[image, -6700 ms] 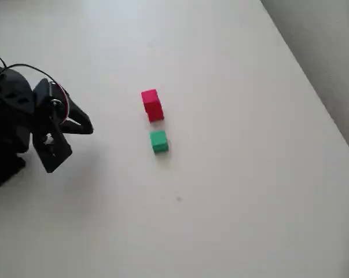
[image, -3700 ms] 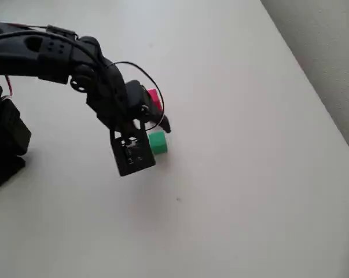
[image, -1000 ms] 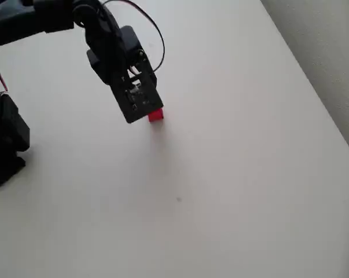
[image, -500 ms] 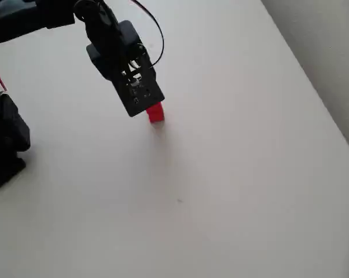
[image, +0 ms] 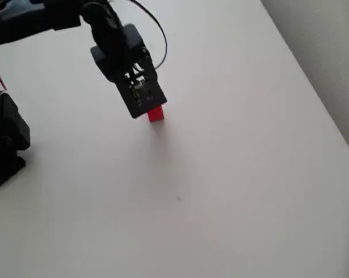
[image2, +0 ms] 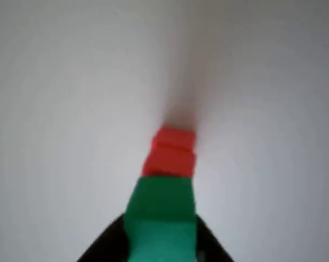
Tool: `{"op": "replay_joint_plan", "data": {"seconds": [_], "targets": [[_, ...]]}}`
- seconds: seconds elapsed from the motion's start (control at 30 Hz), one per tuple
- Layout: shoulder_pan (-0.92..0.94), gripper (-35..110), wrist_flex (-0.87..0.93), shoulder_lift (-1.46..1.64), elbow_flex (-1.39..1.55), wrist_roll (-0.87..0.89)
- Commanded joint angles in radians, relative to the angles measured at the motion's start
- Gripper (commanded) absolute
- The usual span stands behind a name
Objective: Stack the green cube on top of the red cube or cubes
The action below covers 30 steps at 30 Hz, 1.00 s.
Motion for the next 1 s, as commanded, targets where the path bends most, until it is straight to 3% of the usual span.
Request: {"op": "replay_joint_plan", "data": {"seconds": [0.0,0.2,0.63,0.97], "targets": [[-0.015,-2,-0.017,0.005,-0.071,0.011],[-0.017,2,-0.018,-0.005,-0.072,0.011],[-0.014,25,-0.014,0.003,-0.072,0.008],[0.008,28,0.026,0.114,-0.072,-0.005]]}}
